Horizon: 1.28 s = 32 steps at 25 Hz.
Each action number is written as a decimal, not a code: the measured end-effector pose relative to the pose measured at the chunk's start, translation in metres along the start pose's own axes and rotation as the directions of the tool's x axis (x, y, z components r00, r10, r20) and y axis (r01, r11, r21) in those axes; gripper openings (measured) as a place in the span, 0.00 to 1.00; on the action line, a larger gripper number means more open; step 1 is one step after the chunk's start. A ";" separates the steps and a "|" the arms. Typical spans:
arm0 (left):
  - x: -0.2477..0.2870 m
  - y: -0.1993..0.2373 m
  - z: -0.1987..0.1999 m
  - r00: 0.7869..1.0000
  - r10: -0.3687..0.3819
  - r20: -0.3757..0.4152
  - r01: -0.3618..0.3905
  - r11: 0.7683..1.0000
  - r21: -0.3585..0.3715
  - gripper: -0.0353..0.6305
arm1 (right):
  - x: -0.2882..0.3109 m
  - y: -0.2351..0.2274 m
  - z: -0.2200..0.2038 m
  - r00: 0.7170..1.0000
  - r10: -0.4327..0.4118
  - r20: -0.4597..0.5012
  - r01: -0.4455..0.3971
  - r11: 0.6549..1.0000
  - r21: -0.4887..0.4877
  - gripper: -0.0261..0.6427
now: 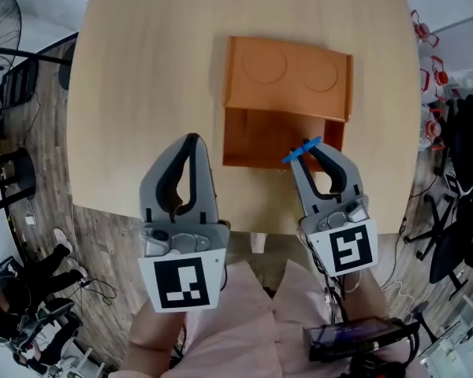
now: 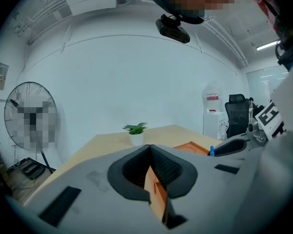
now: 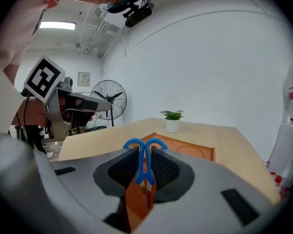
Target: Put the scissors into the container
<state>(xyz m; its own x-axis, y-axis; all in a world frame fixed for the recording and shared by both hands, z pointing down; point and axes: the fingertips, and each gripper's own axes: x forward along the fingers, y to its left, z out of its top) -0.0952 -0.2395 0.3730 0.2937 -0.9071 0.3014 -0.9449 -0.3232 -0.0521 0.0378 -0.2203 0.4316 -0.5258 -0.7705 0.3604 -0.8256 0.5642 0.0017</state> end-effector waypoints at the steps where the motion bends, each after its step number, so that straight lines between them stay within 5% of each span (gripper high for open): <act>1: 0.002 0.001 -0.003 1.000 -0.002 -0.004 0.002 1.000 -0.001 0.06 | 0.001 0.000 -0.003 1.000 0.001 -0.005 -0.001 1.000 0.001 0.16; 19: 0.034 0.020 -0.023 0.998 -0.025 -0.058 0.024 1.000 -0.016 0.06 | 0.036 0.004 -0.028 0.991 0.061 -0.120 -0.061 0.998 0.000 0.16; 32: 0.046 0.050 -0.033 0.997 -0.008 -0.082 0.005 0.999 -0.039 0.06 | 0.068 0.027 -0.045 0.952 0.161 -0.261 -0.173 0.985 -0.026 0.16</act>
<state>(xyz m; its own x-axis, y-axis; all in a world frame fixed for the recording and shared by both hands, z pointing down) -0.1342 -0.2886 0.4161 0.2881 -0.8793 0.3792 -0.9485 -0.3166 -0.0134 -0.0110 -0.2435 0.4980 -0.5801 -0.5652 0.5865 -0.7163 0.6968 -0.0370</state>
